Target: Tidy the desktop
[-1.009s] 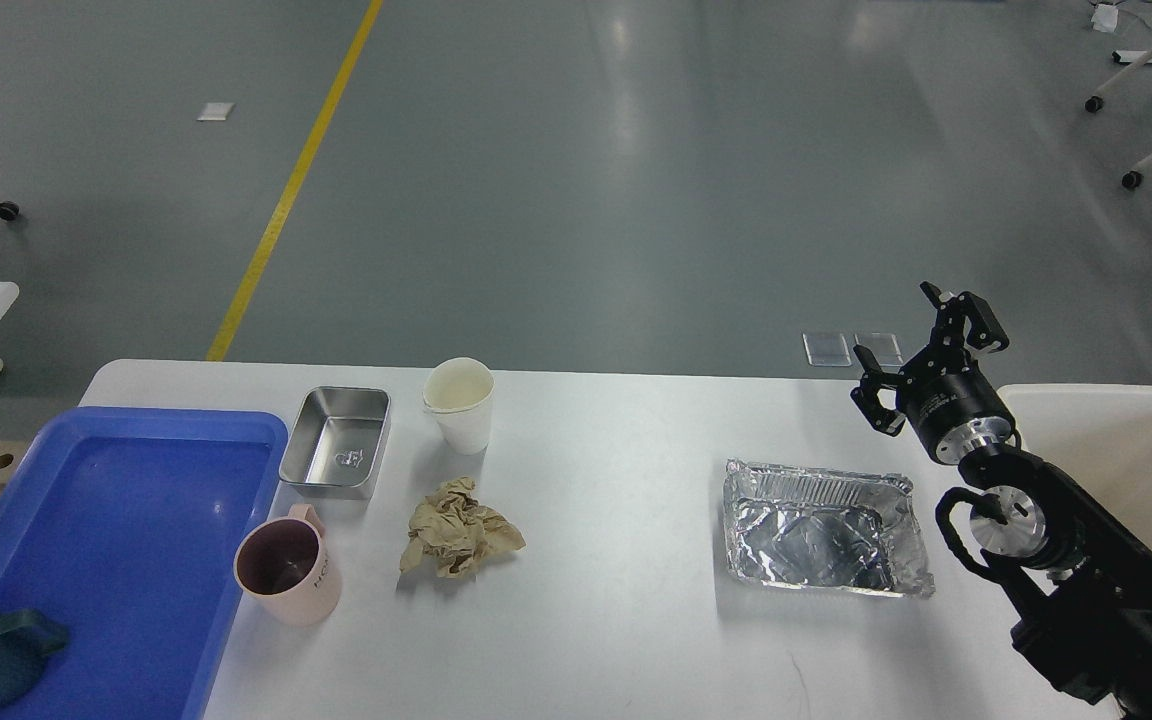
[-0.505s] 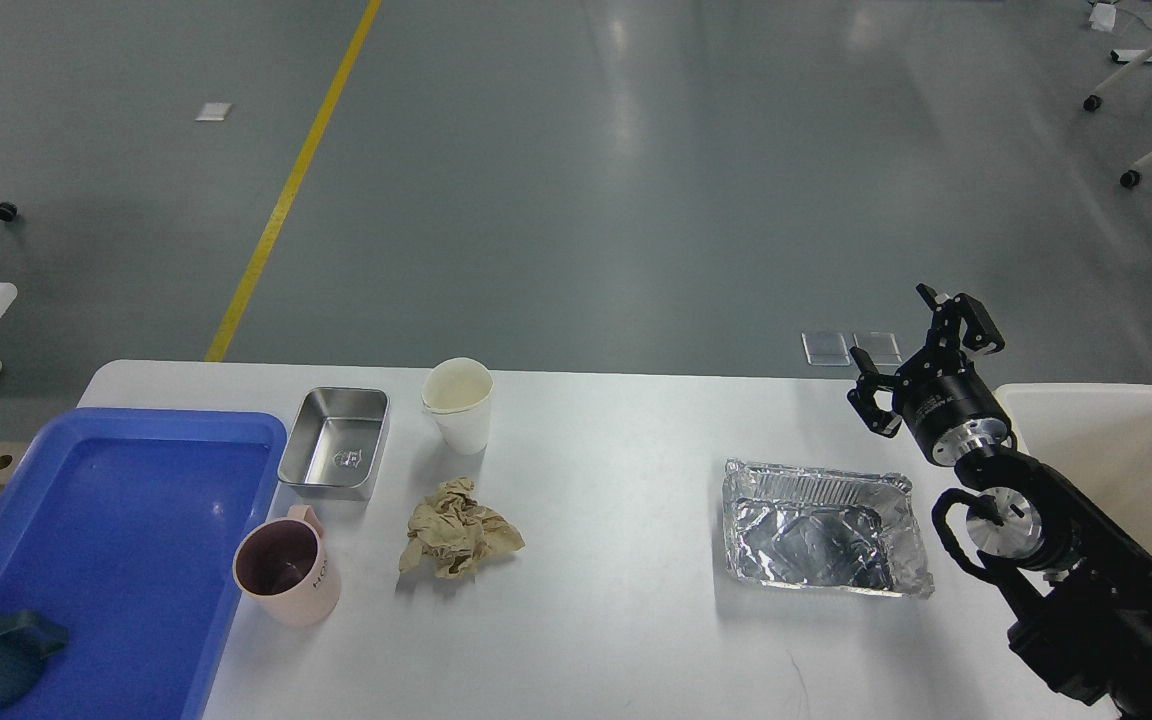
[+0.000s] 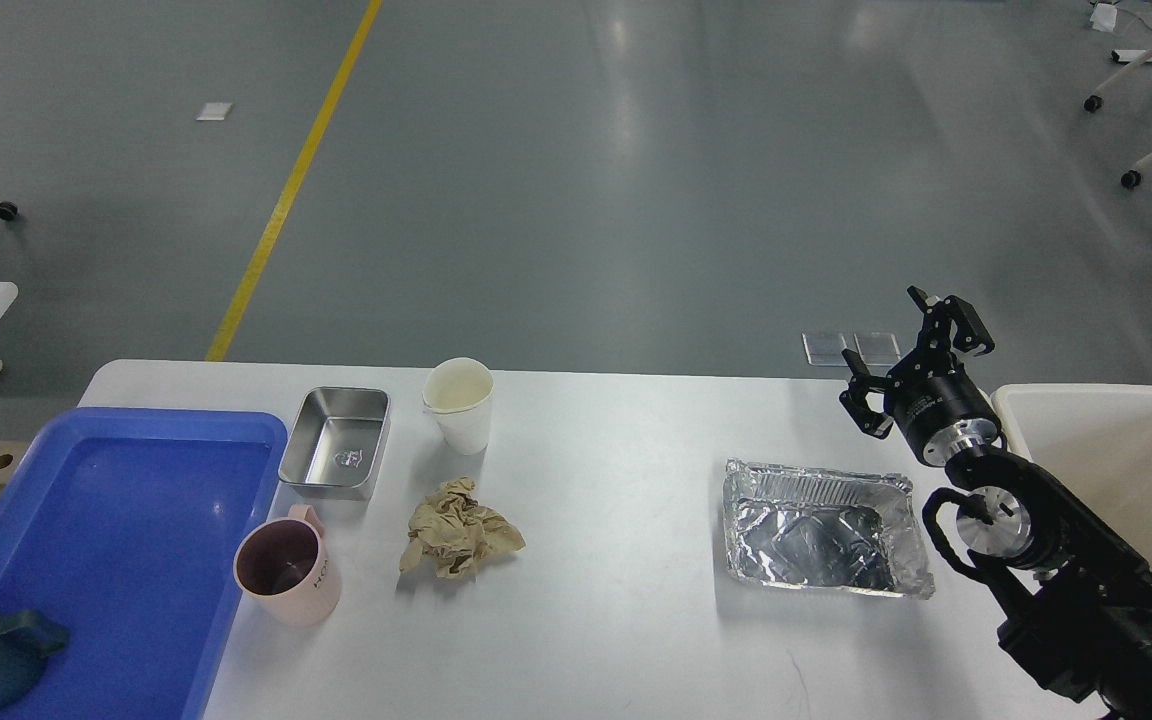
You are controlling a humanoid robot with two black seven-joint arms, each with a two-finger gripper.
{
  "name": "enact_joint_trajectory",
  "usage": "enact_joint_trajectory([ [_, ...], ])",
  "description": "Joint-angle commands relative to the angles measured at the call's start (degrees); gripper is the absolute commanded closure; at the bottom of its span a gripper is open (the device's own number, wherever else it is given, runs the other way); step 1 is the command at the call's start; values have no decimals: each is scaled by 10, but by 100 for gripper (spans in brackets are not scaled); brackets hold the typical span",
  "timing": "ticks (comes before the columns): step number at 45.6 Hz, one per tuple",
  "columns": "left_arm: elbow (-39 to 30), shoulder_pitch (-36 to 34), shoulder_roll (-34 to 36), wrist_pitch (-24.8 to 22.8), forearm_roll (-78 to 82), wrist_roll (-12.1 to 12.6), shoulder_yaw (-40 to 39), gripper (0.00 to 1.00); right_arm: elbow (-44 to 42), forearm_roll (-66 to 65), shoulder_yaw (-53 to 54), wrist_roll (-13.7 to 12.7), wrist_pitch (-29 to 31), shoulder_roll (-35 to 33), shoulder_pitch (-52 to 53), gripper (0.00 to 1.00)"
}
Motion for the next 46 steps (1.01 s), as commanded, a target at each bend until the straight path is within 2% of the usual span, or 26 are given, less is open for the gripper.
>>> enact_joint_trajectory([
  [1, 2, -28, -14, -46, 0, 1, 1, 11, 1, 0, 0, -1, 0, 0, 1, 0],
  [14, 5, -25, -34, -50, 1, 6, 8, 11, 2, -1, 0, 0, -4, 0, 1, 0],
  [22, 6, -20, -90, -43, 20, 43, 16, 11, 2, -1, 0, -1, -7, 0, 2, 0],
  [27, 11, -20, -132, -37, 41, 54, 30, 11, 2, -3, 0, -1, -7, 0, 2, 0],
  [36, 25, -19, -203, 9, 75, 81, 89, 11, 2, -4, -1, -1, -8, 1, 2, 0],
  [46, 47, -19, -292, 52, 132, 122, 159, 12, 1, -4, -1, -1, -8, 1, 2, 0],
])
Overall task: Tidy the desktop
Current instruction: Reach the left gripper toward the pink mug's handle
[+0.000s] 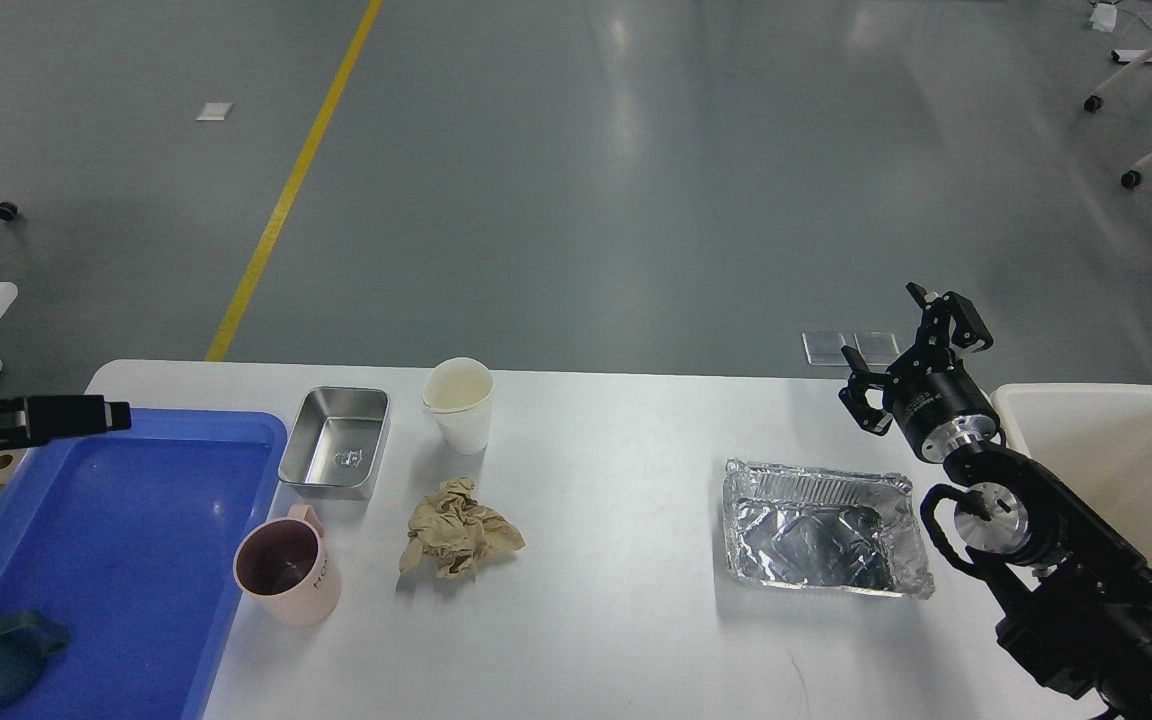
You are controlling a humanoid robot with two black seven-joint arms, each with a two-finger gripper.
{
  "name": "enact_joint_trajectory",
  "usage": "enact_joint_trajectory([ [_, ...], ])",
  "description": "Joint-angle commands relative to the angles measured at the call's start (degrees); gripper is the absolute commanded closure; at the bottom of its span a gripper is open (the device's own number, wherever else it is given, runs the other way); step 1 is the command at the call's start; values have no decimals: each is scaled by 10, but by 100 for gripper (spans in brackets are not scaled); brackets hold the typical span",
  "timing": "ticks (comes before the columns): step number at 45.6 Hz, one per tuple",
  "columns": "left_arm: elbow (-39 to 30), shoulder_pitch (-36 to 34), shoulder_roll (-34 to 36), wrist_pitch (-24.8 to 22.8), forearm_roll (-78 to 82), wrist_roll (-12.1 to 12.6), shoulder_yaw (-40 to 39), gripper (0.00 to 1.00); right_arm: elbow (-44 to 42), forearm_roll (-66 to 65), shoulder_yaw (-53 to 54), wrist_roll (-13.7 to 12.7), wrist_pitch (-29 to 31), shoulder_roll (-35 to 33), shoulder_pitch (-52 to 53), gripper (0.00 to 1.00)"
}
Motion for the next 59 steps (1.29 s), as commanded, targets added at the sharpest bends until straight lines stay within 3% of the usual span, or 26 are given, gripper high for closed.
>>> enact_joint_trajectory([
  [1, 13, 1, -46, 29, 32, 21, 40, 12, -1, 0, 0, 0, 0, 0, 0, 0],
  [12, 57, 1, -128, 59, 54, 52, 83, 12, -1, 0, 0, 0, 0, 0, 0, 0],
  [28, 102, 0, -222, 67, 78, 56, 130, 16, -3, 0, 0, 0, 0, -1, 0, 0],
  [39, 108, 1, -244, 67, 90, 94, 150, 27, -3, 0, 1, 1, 0, -4, -1, 0],
  [48, 108, 2, -245, 66, 90, 99, 155, 34, -2, 0, 1, 0, 0, -4, -1, 0],
  [59, 108, 8, -247, 59, 89, 111, 155, 56, -2, 0, 1, 0, 0, -4, -3, 0],
])
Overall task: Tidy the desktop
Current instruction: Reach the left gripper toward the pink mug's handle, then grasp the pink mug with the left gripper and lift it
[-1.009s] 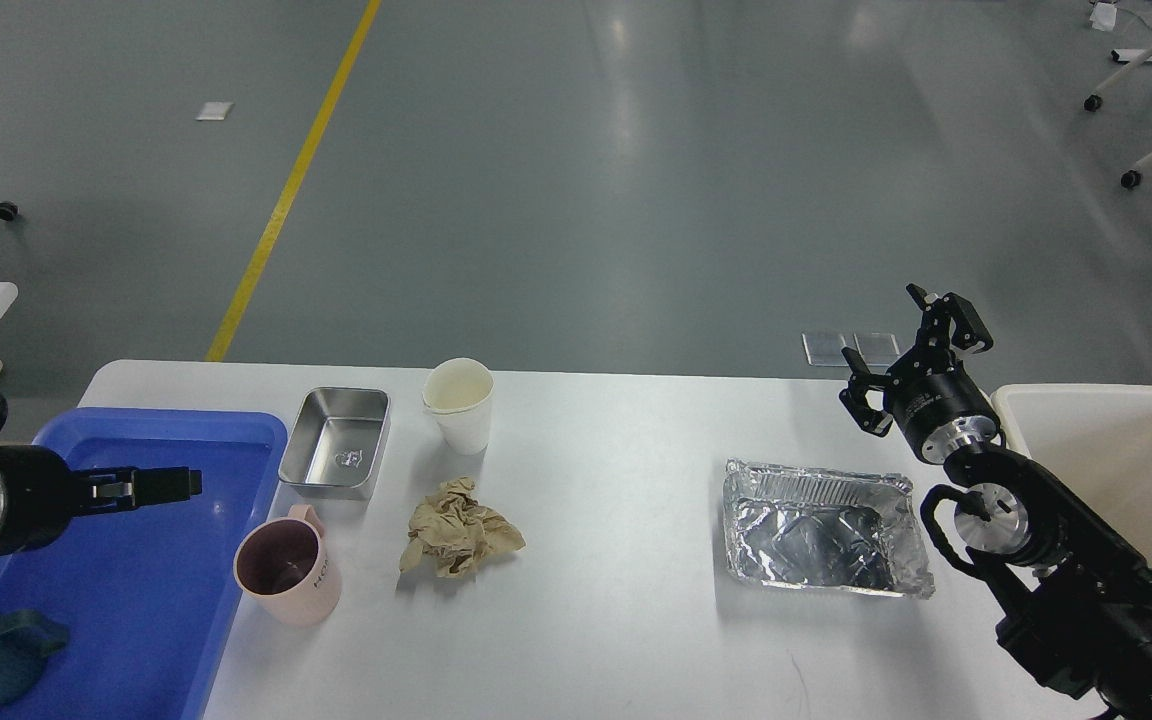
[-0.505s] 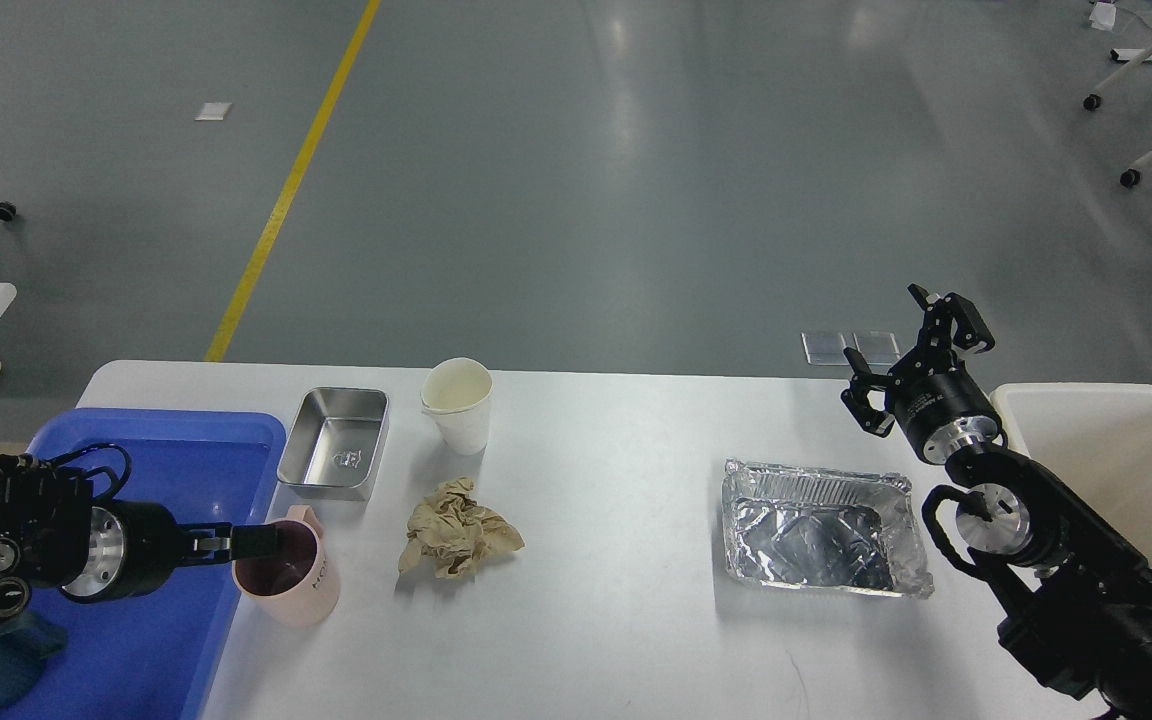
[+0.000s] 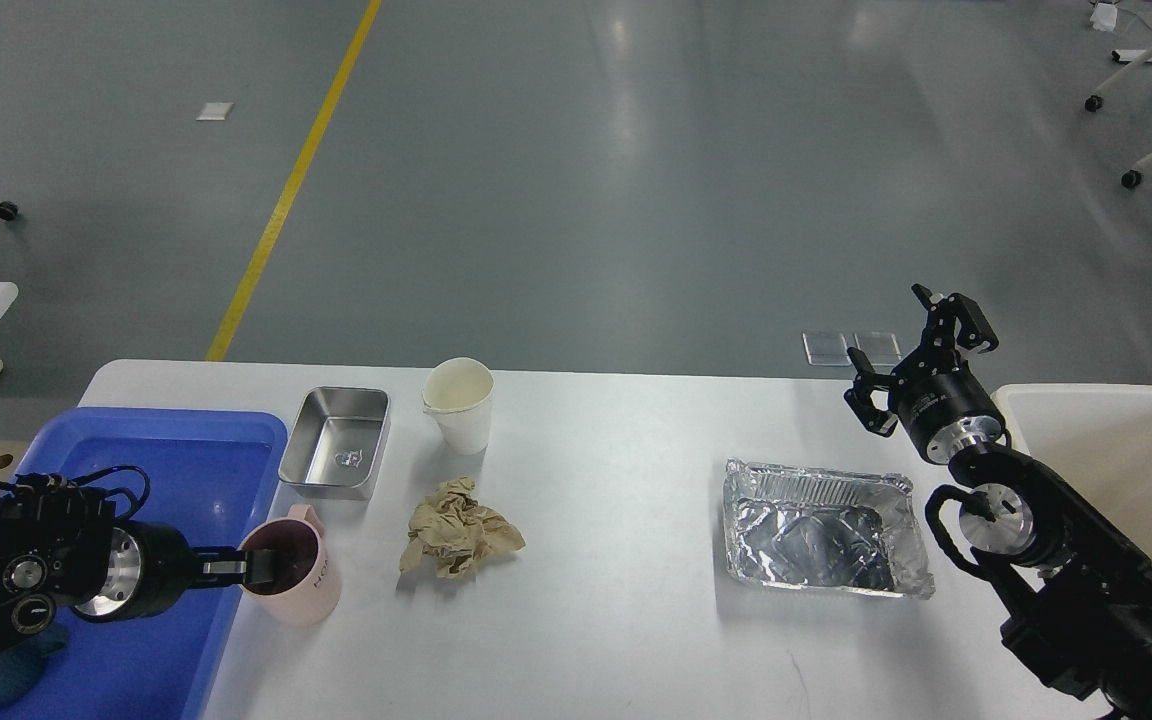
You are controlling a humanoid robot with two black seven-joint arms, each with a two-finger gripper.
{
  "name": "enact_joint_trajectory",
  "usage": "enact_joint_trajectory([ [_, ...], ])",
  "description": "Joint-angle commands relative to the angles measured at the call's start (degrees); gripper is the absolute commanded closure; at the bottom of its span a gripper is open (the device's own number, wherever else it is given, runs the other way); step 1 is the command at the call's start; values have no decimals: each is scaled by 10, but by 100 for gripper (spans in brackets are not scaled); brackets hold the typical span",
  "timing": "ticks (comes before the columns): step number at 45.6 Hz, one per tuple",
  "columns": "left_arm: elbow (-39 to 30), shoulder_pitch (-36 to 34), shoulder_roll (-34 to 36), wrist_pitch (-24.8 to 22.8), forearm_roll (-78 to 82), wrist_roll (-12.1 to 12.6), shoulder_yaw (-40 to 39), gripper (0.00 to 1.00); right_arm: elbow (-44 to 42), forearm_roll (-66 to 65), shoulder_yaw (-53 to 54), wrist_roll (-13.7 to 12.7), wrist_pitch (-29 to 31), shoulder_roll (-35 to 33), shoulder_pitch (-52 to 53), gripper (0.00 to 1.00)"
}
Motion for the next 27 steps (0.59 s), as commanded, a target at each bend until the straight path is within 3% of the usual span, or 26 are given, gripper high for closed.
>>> enact_joint_trajectory([
  [1, 1, 6, -2, -2, -1, 6, 0, 58, 0, 0, 0, 0, 0, -1, -2, 0],
  [14, 20, 13, -30, -5, -4, 7, -1, 73, 0, 0, 0, 0, 0, -2, -2, 0],
  [24, 21, 8, -32, -38, -8, 6, -3, 99, -1, 0, -1, 0, 0, -3, -5, 0],
  [27, 21, 7, -32, -43, -8, 5, -6, 100, 0, 0, -1, 0, 0, -3, -5, 0],
])
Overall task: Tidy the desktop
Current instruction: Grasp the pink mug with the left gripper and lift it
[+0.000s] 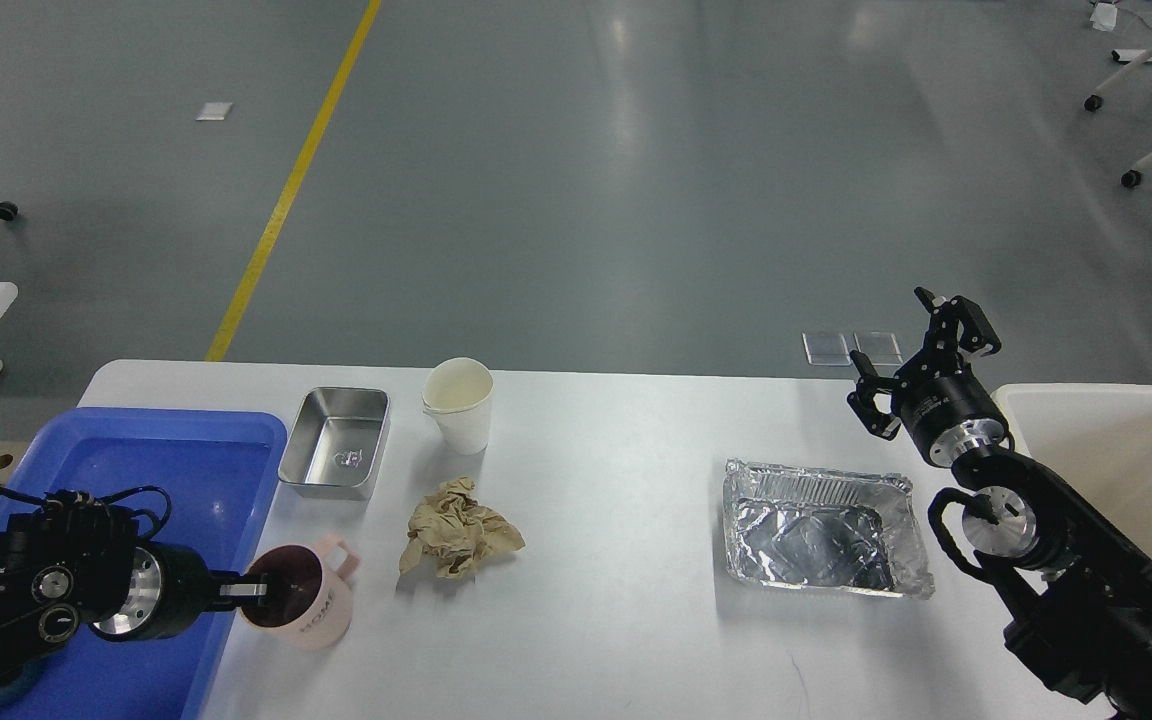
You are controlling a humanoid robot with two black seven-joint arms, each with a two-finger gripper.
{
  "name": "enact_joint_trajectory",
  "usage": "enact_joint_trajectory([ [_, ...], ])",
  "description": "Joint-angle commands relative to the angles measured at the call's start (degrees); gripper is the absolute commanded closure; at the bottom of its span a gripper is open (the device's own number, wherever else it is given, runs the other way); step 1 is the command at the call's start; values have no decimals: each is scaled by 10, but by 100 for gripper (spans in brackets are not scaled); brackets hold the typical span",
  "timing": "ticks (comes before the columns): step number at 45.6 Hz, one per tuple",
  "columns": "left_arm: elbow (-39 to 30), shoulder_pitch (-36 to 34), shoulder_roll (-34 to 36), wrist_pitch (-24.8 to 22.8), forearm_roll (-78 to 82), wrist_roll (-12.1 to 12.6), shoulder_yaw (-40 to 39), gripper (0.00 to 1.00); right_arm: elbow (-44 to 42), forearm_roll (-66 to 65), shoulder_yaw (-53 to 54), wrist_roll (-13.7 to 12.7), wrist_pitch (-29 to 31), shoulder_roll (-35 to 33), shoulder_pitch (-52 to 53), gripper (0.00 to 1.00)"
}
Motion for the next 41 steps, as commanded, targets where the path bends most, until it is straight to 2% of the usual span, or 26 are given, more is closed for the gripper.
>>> enact_joint_trajectory([
  [1, 0, -3, 0, -14, -1, -2, -4, 100, 0, 0, 0, 0, 0, 0, -1, 0],
  [14, -8, -7, 12, -18, -3, -2, -10, 100, 0, 0, 0, 0, 0, 0, 1, 0],
  [21, -31, -8, 62, -22, -13, -9, -29, 100, 0, 0, 0, 0, 0, 0, 4, 0],
  [27, -49, -8, 122, -58, -45, -16, -67, 100, -1, 0, 0, 0, 0, 0, 5, 0],
  [34, -61, -8, 189, -134, -87, -35, -135, 100, -1, 0, 0, 0, 0, 2, 6, 0],
  [41, -61, -8, 253, -184, -122, -52, -203, 100, -1, 0, 0, 0, -1, 3, 8, 0],
])
